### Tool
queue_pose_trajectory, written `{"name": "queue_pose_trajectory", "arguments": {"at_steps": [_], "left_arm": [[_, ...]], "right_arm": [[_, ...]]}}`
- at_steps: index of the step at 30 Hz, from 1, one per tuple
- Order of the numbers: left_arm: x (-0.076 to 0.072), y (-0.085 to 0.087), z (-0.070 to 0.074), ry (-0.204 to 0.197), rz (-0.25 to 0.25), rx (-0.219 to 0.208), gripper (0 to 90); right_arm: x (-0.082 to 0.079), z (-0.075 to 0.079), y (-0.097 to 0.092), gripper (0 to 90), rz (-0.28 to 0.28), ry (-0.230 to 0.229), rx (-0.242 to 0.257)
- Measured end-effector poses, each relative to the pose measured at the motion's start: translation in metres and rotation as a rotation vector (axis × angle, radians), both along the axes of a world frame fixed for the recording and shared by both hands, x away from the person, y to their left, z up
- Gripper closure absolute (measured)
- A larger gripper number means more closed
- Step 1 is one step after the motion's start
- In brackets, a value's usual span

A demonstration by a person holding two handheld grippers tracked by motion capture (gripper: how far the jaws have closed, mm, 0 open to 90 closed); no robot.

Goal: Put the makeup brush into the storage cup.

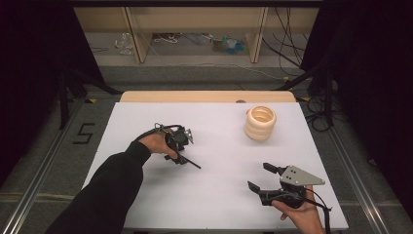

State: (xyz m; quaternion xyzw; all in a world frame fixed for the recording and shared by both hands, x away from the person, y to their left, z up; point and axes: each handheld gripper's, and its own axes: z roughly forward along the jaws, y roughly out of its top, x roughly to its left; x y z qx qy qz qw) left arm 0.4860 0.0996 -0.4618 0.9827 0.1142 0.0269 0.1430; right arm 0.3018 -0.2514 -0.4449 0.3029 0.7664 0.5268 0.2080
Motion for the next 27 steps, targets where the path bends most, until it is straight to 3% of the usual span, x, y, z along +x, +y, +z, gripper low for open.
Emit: {"name": "queue_pose_trajectory", "arguments": {"at_steps": [5,13,27], "left_arm": [[-0.0003,-0.0008,0.0009,0.008,-0.003,0.008,49.9],[-0.0012,-0.0019,0.0028,0.015,-0.036,0.034,59.2],[-0.0043,-0.0020,0.0033,0.015,-0.065,0.050,68.2]], "right_arm": [[-0.0013,0.0005,0.0006,19.5,-0.001,0.021,0.008],[-0.0002,0.0003,-0.0001,19.6,-0.002,0.001,0.000],[-0.0014,0.0014,-0.0002,19.7,-0.004,0.016,-0.022]]}}
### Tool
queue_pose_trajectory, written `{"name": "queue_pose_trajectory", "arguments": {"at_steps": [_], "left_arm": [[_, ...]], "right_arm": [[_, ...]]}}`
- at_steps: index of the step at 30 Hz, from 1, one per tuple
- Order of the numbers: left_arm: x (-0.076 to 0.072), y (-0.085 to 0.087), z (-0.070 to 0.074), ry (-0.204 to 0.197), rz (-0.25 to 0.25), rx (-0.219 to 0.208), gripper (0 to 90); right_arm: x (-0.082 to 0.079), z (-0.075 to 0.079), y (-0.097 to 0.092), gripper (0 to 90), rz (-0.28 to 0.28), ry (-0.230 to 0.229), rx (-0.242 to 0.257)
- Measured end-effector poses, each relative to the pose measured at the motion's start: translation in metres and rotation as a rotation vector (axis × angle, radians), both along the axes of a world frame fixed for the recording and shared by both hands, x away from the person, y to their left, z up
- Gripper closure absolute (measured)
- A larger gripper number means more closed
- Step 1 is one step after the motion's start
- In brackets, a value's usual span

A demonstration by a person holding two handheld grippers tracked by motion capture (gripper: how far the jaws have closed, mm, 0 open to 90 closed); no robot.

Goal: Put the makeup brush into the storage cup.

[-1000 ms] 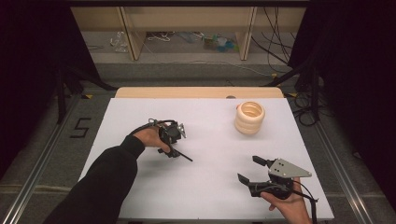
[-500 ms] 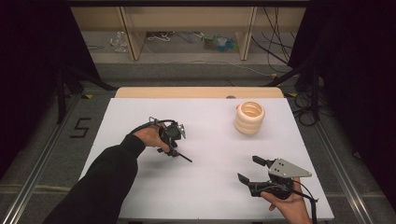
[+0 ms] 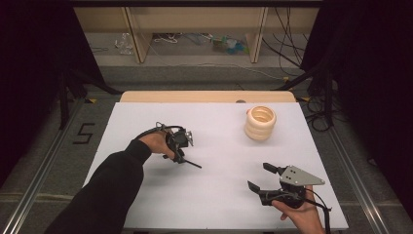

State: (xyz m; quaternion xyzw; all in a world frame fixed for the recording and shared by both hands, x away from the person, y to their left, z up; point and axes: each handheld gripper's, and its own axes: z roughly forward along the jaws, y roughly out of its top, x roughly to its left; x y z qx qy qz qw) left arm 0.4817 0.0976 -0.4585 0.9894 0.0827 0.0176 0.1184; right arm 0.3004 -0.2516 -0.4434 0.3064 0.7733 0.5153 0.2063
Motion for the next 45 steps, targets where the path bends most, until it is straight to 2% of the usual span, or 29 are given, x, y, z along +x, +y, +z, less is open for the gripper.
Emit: {"name": "queue_pose_trajectory", "arguments": {"at_steps": [1,2,6,7,8,11,12,14,15,16,19,20,22,24,27,30,31,32,33,35,36,37,40,42,45], "left_arm": [[-0.0005,-0.0003,0.0003,-0.003,-0.006,0.005,69.3],[-0.0013,-0.0007,0.0002,-0.002,-0.009,0.009,71.6],[-0.0027,-0.0029,0.0007,-0.003,-0.012,0.027,73.4],[-0.0027,-0.0034,0.0010,-0.004,-0.014,0.033,73.6],[-0.0036,-0.0037,0.0009,0.003,-0.006,0.036,73.8],[-0.0036,-0.0045,0.0010,-0.006,-0.011,0.045,74.5],[-0.0043,-0.0044,0.0008,-0.003,0.000,0.044,74.6],[-0.0047,-0.0041,0.0008,0.001,0.001,0.046,75.1],[-0.0052,-0.0039,0.0007,0.003,0.006,0.047,75.5],[-0.0054,-0.0039,0.0009,0.003,0.006,0.048,75.8],[-0.0054,-0.0039,0.0008,0.001,-0.006,0.054,76.3],[-0.0054,-0.0040,0.0008,0.002,-0.007,0.054,76.4],[-0.0053,-0.0042,0.0008,0.002,-0.008,0.056,76.6],[-0.0051,-0.0048,0.0012,0.001,-0.012,0.064,76.8],[-0.0056,-0.0057,0.0010,-0.008,-0.032,0.063,78.1],[-0.0055,-0.0059,0.0010,-0.005,-0.031,0.064,79.7],[-0.0052,-0.0059,0.0010,-0.001,-0.027,0.064,79.9],[-0.0051,-0.0059,0.0010,0.000,-0.028,0.063,80.2],[-0.0052,-0.0060,0.0011,-0.001,-0.032,0.065,80.3],[-0.0062,-0.0059,0.0009,0.002,-0.029,0.064,80.6],[-0.0057,-0.0061,0.0010,-0.004,-0.036,0.064,81.1],[-0.0055,-0.0064,0.0009,-0.004,-0.038,0.065,81.7],[-0.0063,-0.0074,0.0008,0.006,-0.031,0.070,83.2],[-0.0059,-0.0076,0.0009,0.008,-0.030,0.069,84.1],[-0.0065,-0.0082,0.0009,0.010,-0.024,0.072,85.1]], "right_arm": [[-0.0011,0.0003,0.0004,19.7,0.004,0.022,0.003],[0.0008,-0.0010,0.0007,19.7,0.001,-0.011,0.015],[0.0012,-0.0012,0.0007,19.7,0.004,-0.012,0.018],[0.0001,0.0001,-0.0001,19.7,-0.001,-0.002,0.000],[-0.0010,0.0005,0.0003,19.7,0.003,0.022,0.003],[0.0000,-0.0001,0.0001,19.8,0.001,0.001,-0.001],[0.0010,-0.0013,0.0010,19.7,0.005,-0.011,0.018],[0.0001,-0.0001,-0.0003,19.7,-0.001,-0.002,0.000],[0.0010,-0.0012,0.0006,19.7,0.003,-0.012,0.018],[0.0006,-0.0007,0.0003,19.7,0.001,-0.008,0.010],[-0.0001,-0.0001,0.0002,19.7,0.001,0.001,-0.001],[-0.0009,0.0002,0.0005,19.7,0.006,0.019,0.002],[-0.0008,-0.0004,0.0011,19.7,0.005,0.016,0.009],[0.0010,-0.0014,0.0012,19.7,0.004,-0.014,0.016],[-0.0002,-0.0003,0.0005,19.8,0.004,0.005,0.000],[0.0003,-0.0025,0.0035,19.8,0.015,0.006,0.038],[0.0016,-0.0026,0.0028,19.8,0.011,-0.021,0.028],[0.0015,-0.0026,0.0029,19.8,0.012,-0.018,0.029],[0.0005,-0.0026,0.0035,19.8,0.016,0.006,0.037],[0.0006,-0.0026,0.0035,19.8,0.017,0.003,0.036],[-0.0001,-0.0009,0.0015,19.8,0.007,0.000,0.004],[0.0004,-0.0018,0.0023,19.8,0.009,-0.006,0.014],[-0.0003,-0.0006,0.0013,19.8,0.009,0.005,-0.002],[0.0014,-0.0026,0.0031,19.8,0.017,-0.019,0.030],[0.0013,-0.0027,0.0033,19.7,0.019,-0.017,0.031]]}}
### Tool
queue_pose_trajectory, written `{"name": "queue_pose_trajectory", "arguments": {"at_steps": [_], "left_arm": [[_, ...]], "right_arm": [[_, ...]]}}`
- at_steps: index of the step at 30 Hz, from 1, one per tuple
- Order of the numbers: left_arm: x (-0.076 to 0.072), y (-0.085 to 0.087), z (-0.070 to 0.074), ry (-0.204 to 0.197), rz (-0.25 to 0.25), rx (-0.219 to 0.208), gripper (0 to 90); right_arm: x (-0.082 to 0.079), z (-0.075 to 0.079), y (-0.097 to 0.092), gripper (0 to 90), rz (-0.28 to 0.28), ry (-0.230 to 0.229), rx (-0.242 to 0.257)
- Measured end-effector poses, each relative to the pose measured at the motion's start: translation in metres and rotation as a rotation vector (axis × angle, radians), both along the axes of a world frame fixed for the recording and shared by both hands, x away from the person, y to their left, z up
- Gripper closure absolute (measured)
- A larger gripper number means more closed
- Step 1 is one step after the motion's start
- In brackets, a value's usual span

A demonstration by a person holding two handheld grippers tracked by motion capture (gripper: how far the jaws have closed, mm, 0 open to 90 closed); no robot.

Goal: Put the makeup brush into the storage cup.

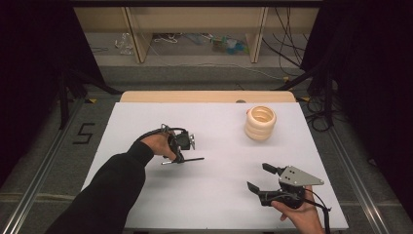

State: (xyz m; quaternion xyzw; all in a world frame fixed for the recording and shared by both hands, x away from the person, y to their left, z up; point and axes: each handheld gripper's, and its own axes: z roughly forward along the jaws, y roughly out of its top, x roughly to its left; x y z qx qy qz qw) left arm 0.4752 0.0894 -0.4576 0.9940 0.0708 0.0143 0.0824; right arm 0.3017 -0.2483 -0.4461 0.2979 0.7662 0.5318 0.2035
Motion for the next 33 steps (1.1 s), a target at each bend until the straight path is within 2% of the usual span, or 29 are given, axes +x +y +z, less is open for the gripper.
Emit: {"name": "queue_pose_trajectory", "arguments": {"at_steps": [1,2,3,4,5,8,9,10,13,16,18,20,23,24,25,26,27,29,30,33], "left_arm": [[-0.001,-0.001,0.000,-0.005,-0.001,0.006,85.1],[-0.001,-0.001,0.000,-0.010,-0.002,0.010,85.1],[-0.002,-0.001,0.000,-0.014,0.000,0.012,85.2],[-0.002,-0.001,0.000,-0.013,0.005,0.012,85.2],[-0.002,-0.001,0.000,-0.011,0.009,0.009,85.2],[0.000,0.001,0.001,-0.005,0.019,0.003,85.3],[0.001,0.001,0.001,0.000,0.027,0.004,85.3],[0.001,0.001,0.001,0.000,0.025,0.001,85.3],[0.002,0.002,0.001,0.017,0.047,-0.003,85.3],[0.004,0.004,0.003,0.000,0.043,0.003,85.3],[0.001,0.005,0.005,0.024,0.061,-0.010,85.3],[0.002,0.005,0.008,0.010,0.042,-0.017,85.3],[-0.001,0.004,0.012,0.011,0.041,-0.033,85.3],[-0.002,0.003,0.014,0.012,0.034,-0.037,85.3],[-0.003,0.002,0.015,0.010,0.027,-0.042,85.3],[-0.005,0.000,0.017,0.019,0.026,-0.048,85.3],[-0.007,-0.002,0.018,0.021,0.021,-0.050,85.3],[-0.011,-0.007,0.020,0.015,0.005,-0.045,85.3],[-0.013,-0.010,0.022,0.014,-0.004,-0.044,85.3],[-0.017,-0.018,0.027,0.011,-0.023,-0.063,85.3]], "right_arm": [[0.000,0.000,0.000,19.7,0.000,0.000,0.000],[-0.002,0.002,-0.002,19.8,-0.008,0.022,-0.033],[0.000,0.000,0.000,19.7,0.000,0.001,0.001],[0.000,0.000,0.000,19.8,-0.001,0.001,0.003],[-0.001,0.000,0.000,19.8,0.003,0.027,0.010],[-0.001,0.000,0.000,19.7,0.003,0.025,0.010],[-0.001,0.002,-0.002,19.7,-0.008,0.015,-0.026],[-0.001,0.001,-0.001,19.8,-0.004,0.009,-0.010],[-0.001,0.001,-0.001,19.7,0.000,0.014,-0.014],[-0.001,0.001,-0.001,19.8,0.000,0.014,-0.013],[-0.001,0.001,0.000,19.8,0.001,0.014,-0.011],[-0.001,0.001,0.000,19.8,0.000,0.008,-0.010],[-0.001,0.001,0.001,19.8,0.005,0.010,-0.012],[-0.002,0.001,0.002,19.8,0.004,0.026,-0.010],[-0.002,0.002,0.000,19.8,0.003,0.010,-0.029],[-0.002,0.002,0.003,19.8,0.006,0.008,-0.001],[-0.003,0.002,0.004,19.8,0.015,0.004,0.002],[-0.003,0.003,0.007,19.8,0.026,-0.013,0.007],[-0.004,0.004,0.007,19.8,0.027,-0.016,-0.008],[-0.005,0.004,0.010,19.7,0.039,-0.034,-0.010]]}}
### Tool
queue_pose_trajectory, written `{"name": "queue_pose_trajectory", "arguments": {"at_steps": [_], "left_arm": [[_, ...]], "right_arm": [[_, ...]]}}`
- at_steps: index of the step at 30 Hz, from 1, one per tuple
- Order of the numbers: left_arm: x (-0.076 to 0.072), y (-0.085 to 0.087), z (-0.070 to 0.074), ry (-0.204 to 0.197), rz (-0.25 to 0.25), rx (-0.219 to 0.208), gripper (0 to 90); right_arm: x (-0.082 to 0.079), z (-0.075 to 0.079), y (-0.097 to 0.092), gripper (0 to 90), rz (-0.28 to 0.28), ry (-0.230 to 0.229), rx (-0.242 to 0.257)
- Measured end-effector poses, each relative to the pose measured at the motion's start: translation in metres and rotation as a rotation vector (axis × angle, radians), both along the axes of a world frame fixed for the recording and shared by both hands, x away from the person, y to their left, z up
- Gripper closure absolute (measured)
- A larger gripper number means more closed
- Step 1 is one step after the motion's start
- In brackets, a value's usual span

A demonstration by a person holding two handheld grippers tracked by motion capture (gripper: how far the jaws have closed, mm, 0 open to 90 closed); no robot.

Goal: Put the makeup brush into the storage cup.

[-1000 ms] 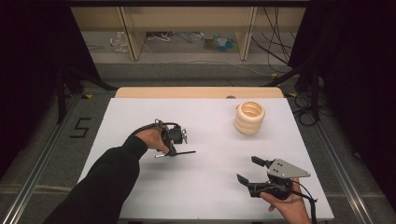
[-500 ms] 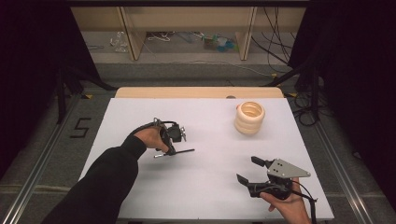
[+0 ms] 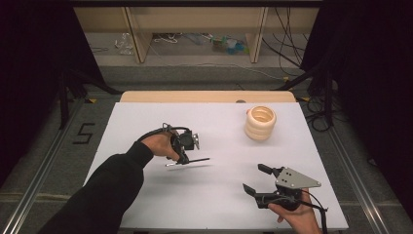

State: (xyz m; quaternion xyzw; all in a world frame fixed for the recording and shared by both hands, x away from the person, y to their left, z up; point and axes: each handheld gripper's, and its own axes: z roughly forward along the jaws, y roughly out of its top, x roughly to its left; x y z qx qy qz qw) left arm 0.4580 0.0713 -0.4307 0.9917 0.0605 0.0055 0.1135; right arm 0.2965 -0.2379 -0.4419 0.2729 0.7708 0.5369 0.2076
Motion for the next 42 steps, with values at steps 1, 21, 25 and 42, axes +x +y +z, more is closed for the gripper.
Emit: {"name": "queue_pose_trajectory", "arguments": {"at_steps": [1,21,25,42], "left_arm": [[-0.002,-0.003,0.002,-0.001,-0.006,-0.006,85.3],[-0.032,-0.047,0.017,0.031,-0.115,-0.042,85.3],[-0.033,-0.052,0.019,0.037,-0.119,-0.039,85.2],[-0.041,-0.062,0.034,0.050,-0.125,-0.047,85.2]], "right_arm": [[0.000,0.000,0.001,19.7,0.005,0.004,0.001],[-0.005,-0.001,0.041,15.8,0.067,-0.189,-0.256],[-0.006,-0.001,0.047,15.8,0.088,-0.213,-0.297],[0.002,-0.004,0.071,25.5,0.119,-0.324,-0.513]]}}
